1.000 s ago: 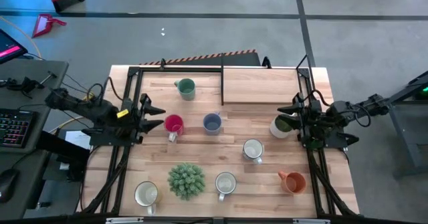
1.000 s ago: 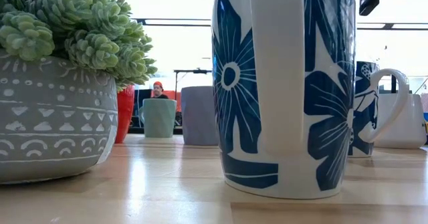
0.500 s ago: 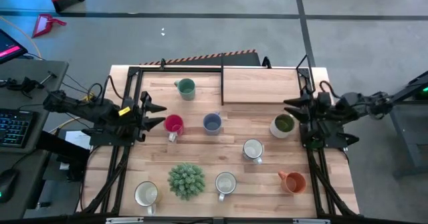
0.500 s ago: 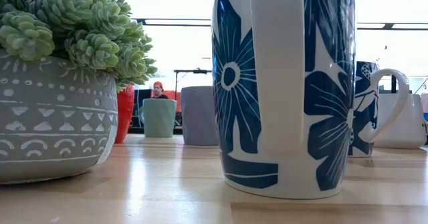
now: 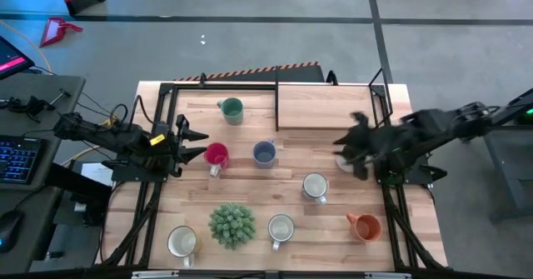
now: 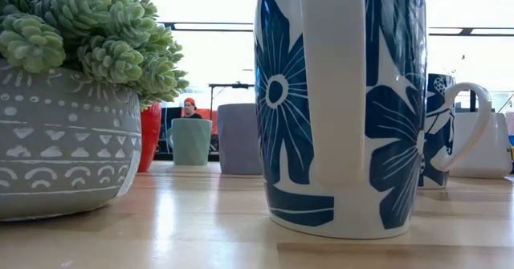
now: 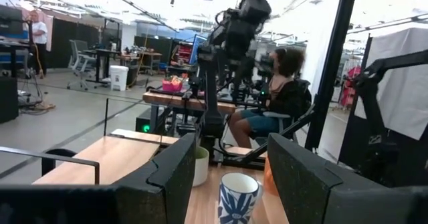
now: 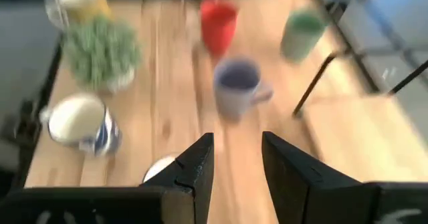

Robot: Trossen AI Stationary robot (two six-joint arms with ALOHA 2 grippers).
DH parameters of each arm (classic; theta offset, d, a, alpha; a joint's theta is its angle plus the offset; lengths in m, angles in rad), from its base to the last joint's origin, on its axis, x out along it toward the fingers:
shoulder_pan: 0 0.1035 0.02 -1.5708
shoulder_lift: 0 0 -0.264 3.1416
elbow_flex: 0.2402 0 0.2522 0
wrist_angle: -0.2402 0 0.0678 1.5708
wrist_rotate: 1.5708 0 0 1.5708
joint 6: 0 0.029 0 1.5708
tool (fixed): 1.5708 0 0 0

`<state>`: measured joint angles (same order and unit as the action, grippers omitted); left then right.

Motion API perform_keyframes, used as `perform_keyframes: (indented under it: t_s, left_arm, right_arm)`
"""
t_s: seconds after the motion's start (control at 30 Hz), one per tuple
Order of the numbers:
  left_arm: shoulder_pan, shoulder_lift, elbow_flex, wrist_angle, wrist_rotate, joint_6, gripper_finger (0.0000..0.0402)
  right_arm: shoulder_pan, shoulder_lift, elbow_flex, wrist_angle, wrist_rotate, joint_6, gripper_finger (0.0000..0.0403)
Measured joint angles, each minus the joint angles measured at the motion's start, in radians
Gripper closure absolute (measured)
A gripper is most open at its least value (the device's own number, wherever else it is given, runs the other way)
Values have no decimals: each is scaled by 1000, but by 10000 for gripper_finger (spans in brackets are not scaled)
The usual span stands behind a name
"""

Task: Place coffee mugs
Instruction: Put the green mug on the shelf

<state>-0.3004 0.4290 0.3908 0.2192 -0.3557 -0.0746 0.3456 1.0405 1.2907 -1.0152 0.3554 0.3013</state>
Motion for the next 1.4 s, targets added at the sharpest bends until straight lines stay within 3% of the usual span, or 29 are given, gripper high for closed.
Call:
perform_keyframes:
  t_s: [0.23, 0.37, 0.5, 0.7, 0.93, 1.2, 1.4]
  left_arm:
    - [0, 0, 0, -13, 0, -2, 227]
    - [0, -1, 0, -13, 1, -2, 227]
    - [0, -1, 0, -14, 8, -2, 227]
    - [0, -1, 0, -15, 21, -2, 227]
    - [0, -1, 0, -14, 34, -1, 227]
    - [0, -1, 0, -13, 35, 0, 227]
    - [0, -1, 0, -13, 35, 0, 227]
  right_arm:
    - [0, 184, 4, -203, -24, 222, 293]
    - [-7, 269, 4, -354, 20, 439, 293]
    - [-35, 325, 4, -422, -22, 673, 293]
    - [-45, 398, -6, -429, -23, 880, 293]
    - [-44, 420, -159, -391, -45, 1151, 293]
    - [-45, 417, -291, -236, -50, 1217, 293]
    - [-45, 417, -345, -251, -14, 1292, 293]
